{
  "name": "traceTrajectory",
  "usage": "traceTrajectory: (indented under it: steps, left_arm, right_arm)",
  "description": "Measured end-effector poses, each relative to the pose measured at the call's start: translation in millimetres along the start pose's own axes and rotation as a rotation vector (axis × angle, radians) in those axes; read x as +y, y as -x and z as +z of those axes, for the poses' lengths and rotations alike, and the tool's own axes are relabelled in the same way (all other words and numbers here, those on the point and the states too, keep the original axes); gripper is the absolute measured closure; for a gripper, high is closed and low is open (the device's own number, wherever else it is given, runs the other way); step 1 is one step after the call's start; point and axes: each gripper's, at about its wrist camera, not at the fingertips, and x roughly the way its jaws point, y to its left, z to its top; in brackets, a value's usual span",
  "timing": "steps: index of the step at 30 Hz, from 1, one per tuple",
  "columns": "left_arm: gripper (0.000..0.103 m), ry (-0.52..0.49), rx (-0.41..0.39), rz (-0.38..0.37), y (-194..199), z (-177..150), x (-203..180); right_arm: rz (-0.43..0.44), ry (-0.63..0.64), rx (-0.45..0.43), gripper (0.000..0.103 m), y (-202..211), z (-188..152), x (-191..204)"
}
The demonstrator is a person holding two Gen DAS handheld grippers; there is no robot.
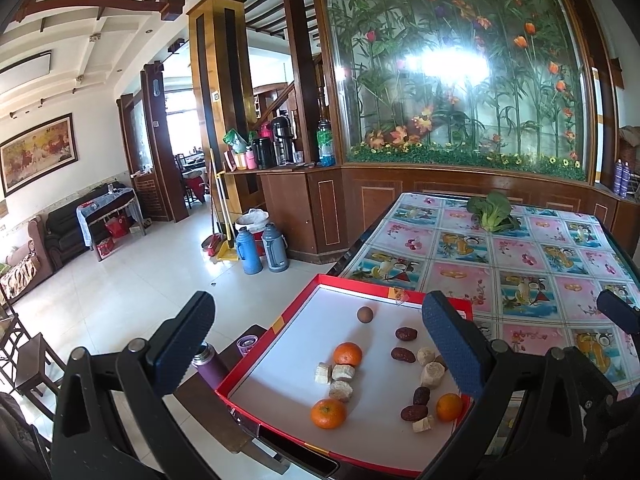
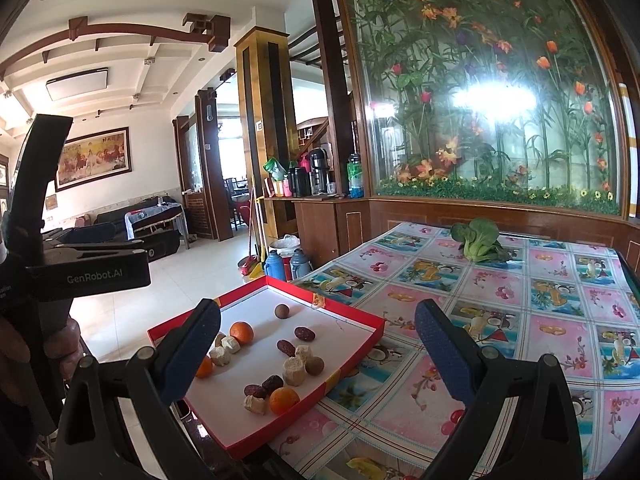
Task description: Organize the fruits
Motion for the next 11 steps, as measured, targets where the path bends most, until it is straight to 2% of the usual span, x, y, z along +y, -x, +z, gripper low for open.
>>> traceTrajectory:
  steps: [6,11]
  left_arm:
    - [0.0,-0.004,-0.002,-0.002,-2.7,-2.1,-0.9]
    - [0.0,0.022,-0.001,-0.072,-9.1,-4.3,-0.3]
  right_arm:
    - [0.004,-0.001,0.005,0.005,-2.3,-0.3,-0.3]
    - [0.017,-0.002,0.011,0.005,-8.4,1.5,2.2]
